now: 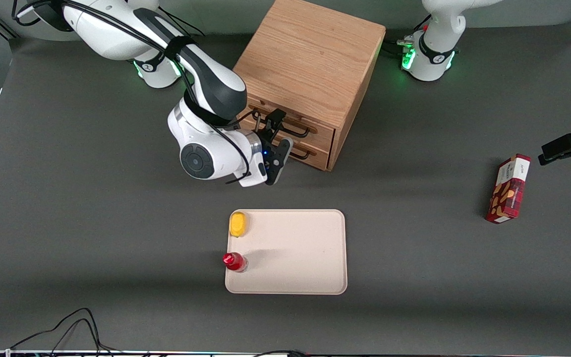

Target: Open upper drawer

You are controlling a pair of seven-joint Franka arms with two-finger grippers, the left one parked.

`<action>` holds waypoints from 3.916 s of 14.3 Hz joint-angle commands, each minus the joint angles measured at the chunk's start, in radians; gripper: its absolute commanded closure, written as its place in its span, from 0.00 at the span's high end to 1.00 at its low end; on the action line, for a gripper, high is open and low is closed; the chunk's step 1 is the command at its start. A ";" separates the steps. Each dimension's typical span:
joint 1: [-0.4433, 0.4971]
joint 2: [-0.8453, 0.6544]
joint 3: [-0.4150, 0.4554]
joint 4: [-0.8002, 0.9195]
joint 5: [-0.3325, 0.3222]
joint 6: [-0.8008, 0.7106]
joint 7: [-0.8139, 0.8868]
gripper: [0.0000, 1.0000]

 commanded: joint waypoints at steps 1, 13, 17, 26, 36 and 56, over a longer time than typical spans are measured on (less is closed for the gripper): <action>-0.019 0.015 0.012 0.006 -0.011 0.008 0.001 1.00; -0.025 0.009 0.012 0.033 -0.011 -0.055 0.001 1.00; -0.024 0.007 0.013 0.039 -0.009 -0.068 0.002 1.00; -0.021 0.044 0.023 0.033 -0.023 -0.037 -0.002 1.00; -0.027 0.150 -0.086 0.229 -0.025 -0.091 -0.009 1.00; -0.027 0.312 -0.253 0.570 -0.026 -0.170 -0.015 1.00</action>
